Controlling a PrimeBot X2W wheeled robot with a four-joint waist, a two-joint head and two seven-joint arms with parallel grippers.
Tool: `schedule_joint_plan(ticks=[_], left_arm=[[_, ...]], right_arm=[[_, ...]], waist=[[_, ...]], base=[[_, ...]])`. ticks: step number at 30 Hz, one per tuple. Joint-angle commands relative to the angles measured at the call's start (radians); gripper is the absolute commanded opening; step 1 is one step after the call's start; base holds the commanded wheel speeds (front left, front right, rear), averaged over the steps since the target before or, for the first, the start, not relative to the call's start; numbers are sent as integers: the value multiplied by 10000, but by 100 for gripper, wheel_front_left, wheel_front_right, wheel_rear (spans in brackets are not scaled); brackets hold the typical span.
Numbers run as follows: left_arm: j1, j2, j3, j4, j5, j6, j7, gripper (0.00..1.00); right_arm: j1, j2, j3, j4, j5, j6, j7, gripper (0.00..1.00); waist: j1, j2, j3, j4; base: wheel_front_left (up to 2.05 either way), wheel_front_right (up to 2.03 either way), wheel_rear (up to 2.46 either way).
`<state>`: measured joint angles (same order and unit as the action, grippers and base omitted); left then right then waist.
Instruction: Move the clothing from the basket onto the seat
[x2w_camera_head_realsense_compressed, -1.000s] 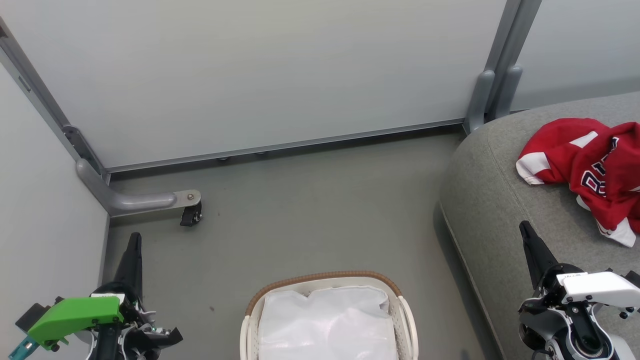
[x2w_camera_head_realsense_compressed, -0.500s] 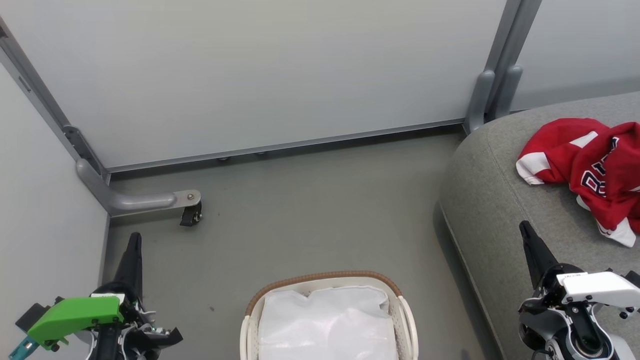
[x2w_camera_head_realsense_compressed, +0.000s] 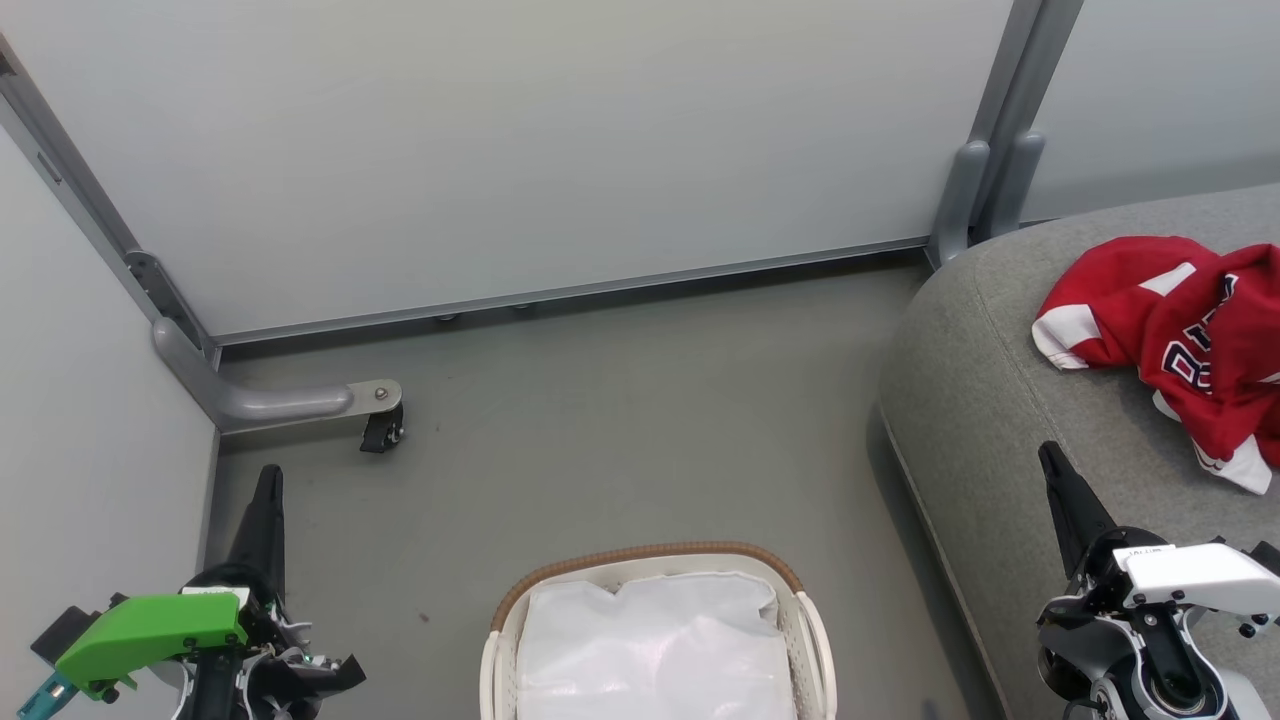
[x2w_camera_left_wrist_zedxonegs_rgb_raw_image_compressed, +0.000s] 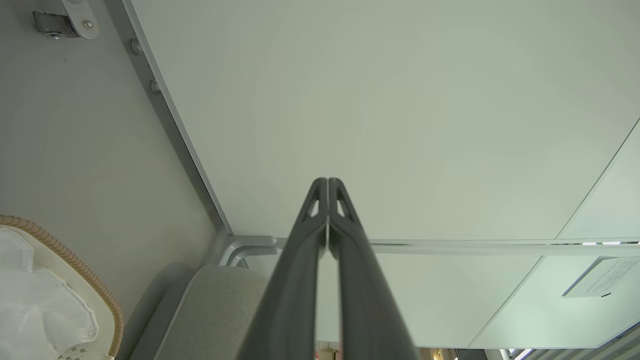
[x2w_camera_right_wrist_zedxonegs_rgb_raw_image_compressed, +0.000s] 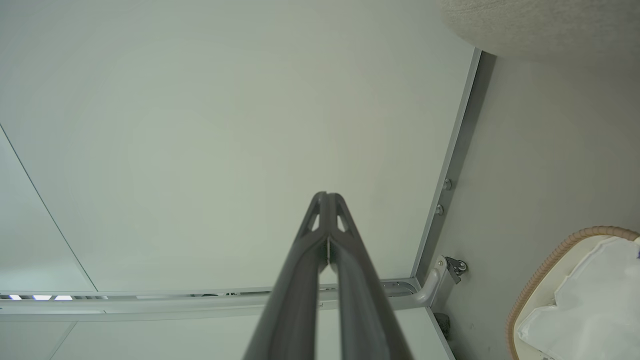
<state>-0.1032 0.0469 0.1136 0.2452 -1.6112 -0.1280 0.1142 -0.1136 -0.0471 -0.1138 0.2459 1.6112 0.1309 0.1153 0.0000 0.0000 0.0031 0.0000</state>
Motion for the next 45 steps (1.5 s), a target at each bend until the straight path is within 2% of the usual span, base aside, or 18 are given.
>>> schedule_joint_plan(ticks=[1,45], left_arm=[[-112,62,23,-15,-33,-52,35,0],[-112,62,21,-16,-33,-47,33,0]], right_arm=[[102,-59,-19,-40,33,-3,15,0],[102,-60,-18,-40,35,-3,13,0]], waist=[[0,0,0,0],[0,0,0,0]], base=[[0,0,0],[0,0,0]])
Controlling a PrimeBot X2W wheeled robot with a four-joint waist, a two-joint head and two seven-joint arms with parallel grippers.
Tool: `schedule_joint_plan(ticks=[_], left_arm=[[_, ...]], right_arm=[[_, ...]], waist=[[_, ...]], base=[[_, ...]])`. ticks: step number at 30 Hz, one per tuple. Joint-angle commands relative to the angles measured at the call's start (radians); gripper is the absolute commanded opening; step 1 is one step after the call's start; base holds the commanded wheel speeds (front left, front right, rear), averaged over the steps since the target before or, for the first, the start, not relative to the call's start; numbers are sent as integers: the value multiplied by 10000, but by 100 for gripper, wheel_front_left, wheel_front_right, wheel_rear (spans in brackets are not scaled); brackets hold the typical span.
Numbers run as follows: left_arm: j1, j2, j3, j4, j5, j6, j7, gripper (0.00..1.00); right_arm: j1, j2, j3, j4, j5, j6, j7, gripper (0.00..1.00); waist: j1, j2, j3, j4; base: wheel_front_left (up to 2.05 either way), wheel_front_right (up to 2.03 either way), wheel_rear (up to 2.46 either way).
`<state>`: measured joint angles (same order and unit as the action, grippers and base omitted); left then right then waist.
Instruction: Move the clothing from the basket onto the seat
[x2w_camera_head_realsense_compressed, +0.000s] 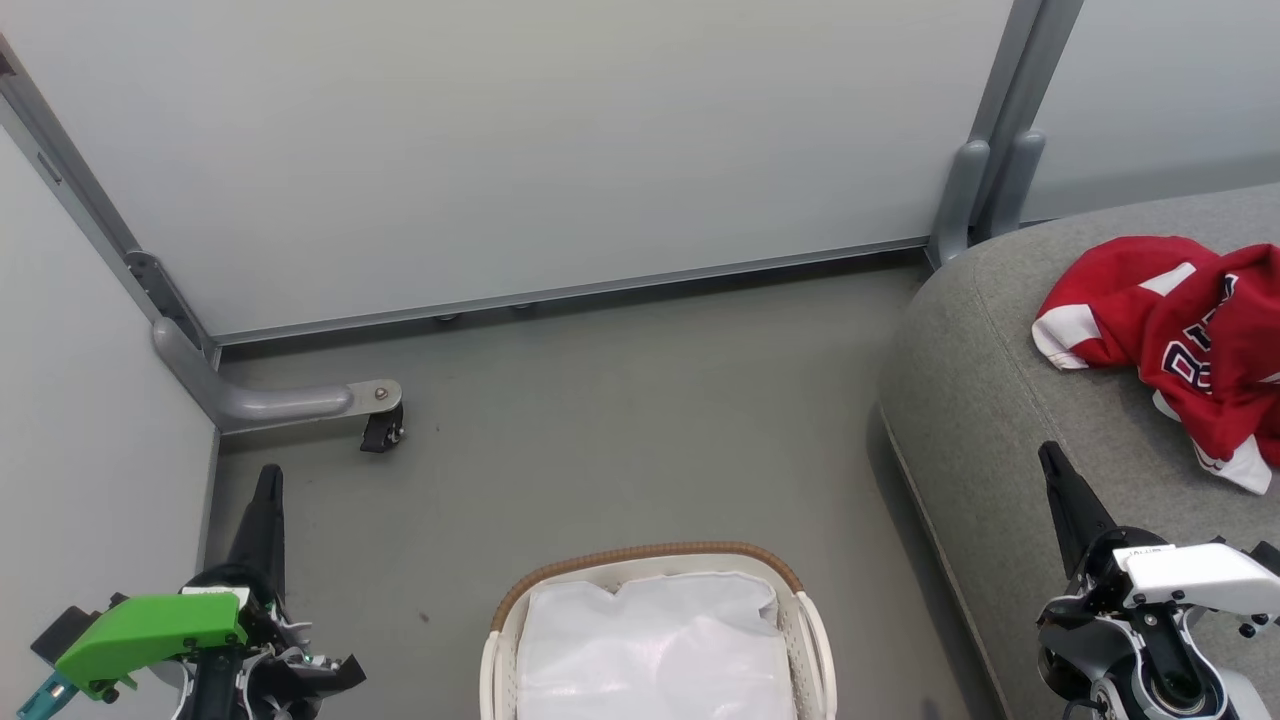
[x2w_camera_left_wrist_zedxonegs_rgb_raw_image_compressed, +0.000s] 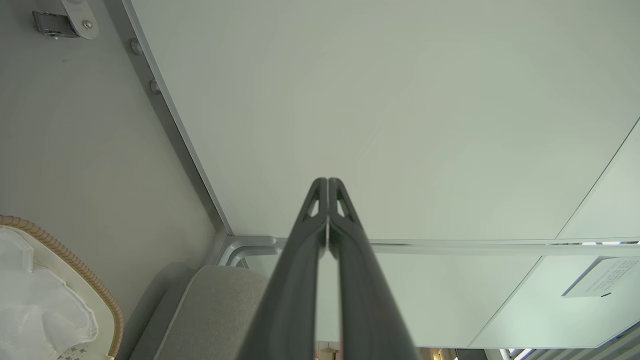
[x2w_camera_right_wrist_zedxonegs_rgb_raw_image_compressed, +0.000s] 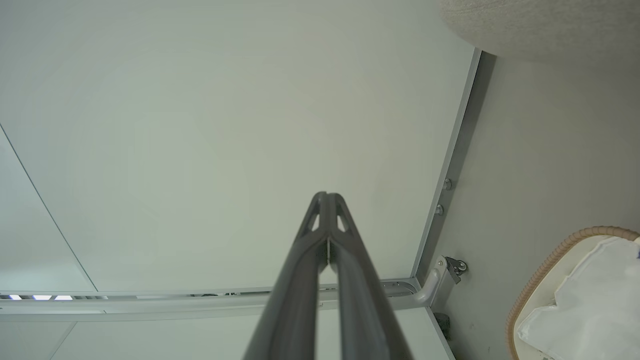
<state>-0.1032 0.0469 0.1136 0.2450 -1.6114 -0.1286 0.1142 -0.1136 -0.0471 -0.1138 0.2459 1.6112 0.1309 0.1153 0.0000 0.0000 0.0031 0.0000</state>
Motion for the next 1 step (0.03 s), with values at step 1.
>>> schedule_joint_plan(ticks=[1], left_arm=[[-112,62,21,-14,-31,-42,33,0]], right_arm=[[102,-60,-18,-40,35,-3,13,0]], waist=[[0,0,0,0]], base=[[0,0,0]])
